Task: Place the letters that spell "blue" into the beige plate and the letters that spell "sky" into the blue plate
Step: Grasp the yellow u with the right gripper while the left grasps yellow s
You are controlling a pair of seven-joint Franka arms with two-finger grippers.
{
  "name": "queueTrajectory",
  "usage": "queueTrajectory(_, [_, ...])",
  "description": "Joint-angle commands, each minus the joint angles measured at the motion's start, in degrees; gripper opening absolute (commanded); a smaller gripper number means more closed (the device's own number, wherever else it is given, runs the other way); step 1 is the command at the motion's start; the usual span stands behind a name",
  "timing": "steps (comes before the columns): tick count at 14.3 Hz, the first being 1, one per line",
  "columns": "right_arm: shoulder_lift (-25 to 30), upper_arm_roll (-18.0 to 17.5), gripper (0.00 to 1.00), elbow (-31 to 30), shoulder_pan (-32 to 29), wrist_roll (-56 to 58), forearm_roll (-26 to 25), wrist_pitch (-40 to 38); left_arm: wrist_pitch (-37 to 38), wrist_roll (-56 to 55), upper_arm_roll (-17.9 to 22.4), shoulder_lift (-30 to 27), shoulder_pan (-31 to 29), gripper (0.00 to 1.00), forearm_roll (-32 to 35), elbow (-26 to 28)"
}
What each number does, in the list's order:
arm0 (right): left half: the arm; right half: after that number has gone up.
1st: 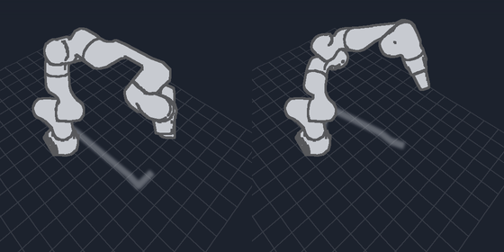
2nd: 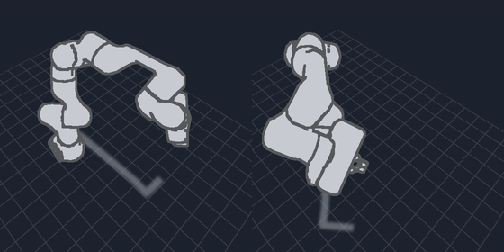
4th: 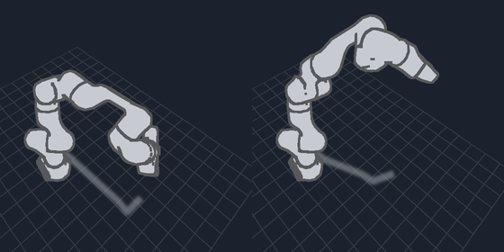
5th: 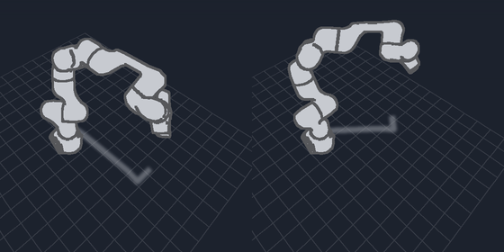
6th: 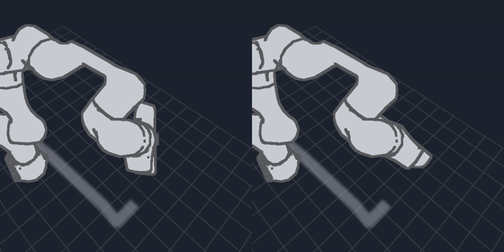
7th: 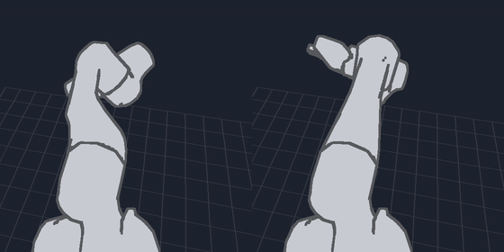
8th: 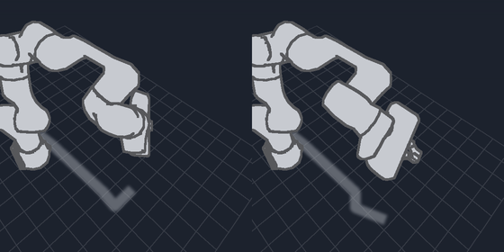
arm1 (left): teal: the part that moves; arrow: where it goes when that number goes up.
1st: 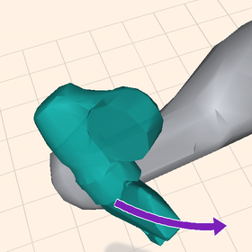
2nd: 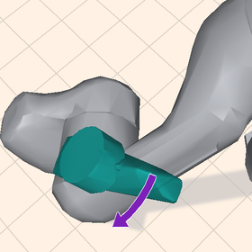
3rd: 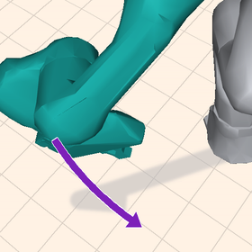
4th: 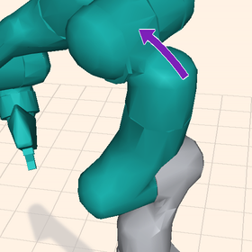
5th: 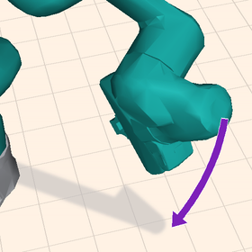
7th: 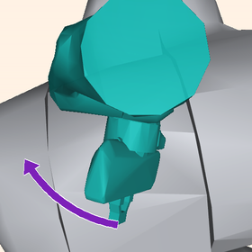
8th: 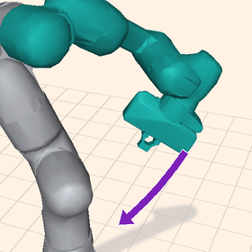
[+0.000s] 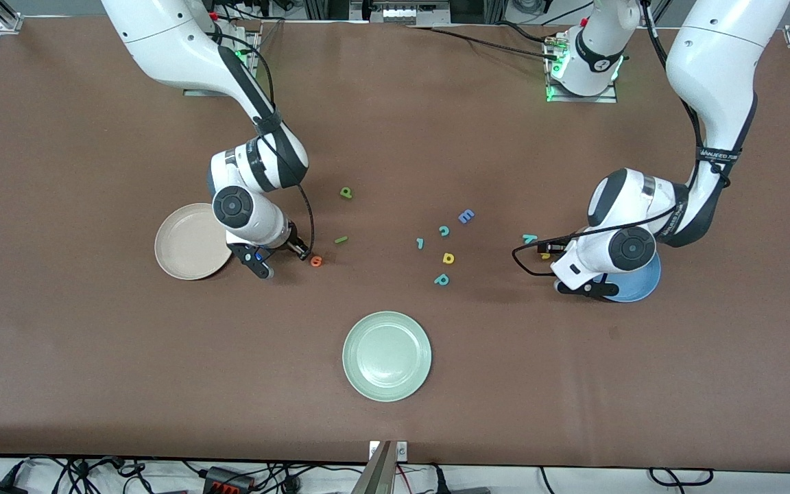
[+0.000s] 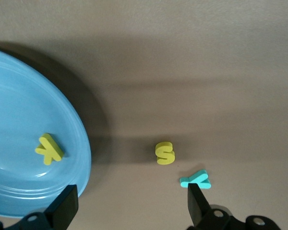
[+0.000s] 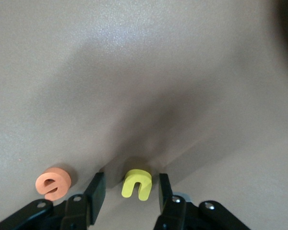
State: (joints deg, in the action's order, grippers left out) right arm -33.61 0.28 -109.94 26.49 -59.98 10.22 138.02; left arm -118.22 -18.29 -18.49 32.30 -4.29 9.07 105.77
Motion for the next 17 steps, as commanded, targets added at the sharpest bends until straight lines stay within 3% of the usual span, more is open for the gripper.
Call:
queueTrajectory(1, [-0.49,-0.19,0.41,0.78,0.14,-1.01,0.5,-0.39,-8.14,-1.83,-0.41,-0.39,-0.8,1.0,0.42,5.31])
queueTrajectory(5, [-0.49,-0.19,0.28,0.61,0.32,-0.58,0.33,-0.56,-9.84,-2.62,-0.5,-0.22,-0.45,0.97,0.42,5.68])
queueTrajectory(10, [0.91,-0.19,0.17,0.96,0.14,3.28,-0.11,-0.56,-13.08,-2.62,-0.41,1.36,-0.37,0.61,0.42,5.77])
queueTrajectory(14, [4.43,1.47,0.17,1.22,-0.74,10.21,-0.29,-4.77,-14.41,-2.62,-0.5,2.42,-0.28,0.6,0.42,5.77])
queueTrajectory(17, [6.45,6.73,0.17,1.05,-0.56,20.66,-0.38,-13.01,-14.85,-2.62,-0.5,2.68,-0.28,0.56,0.42,5.85])
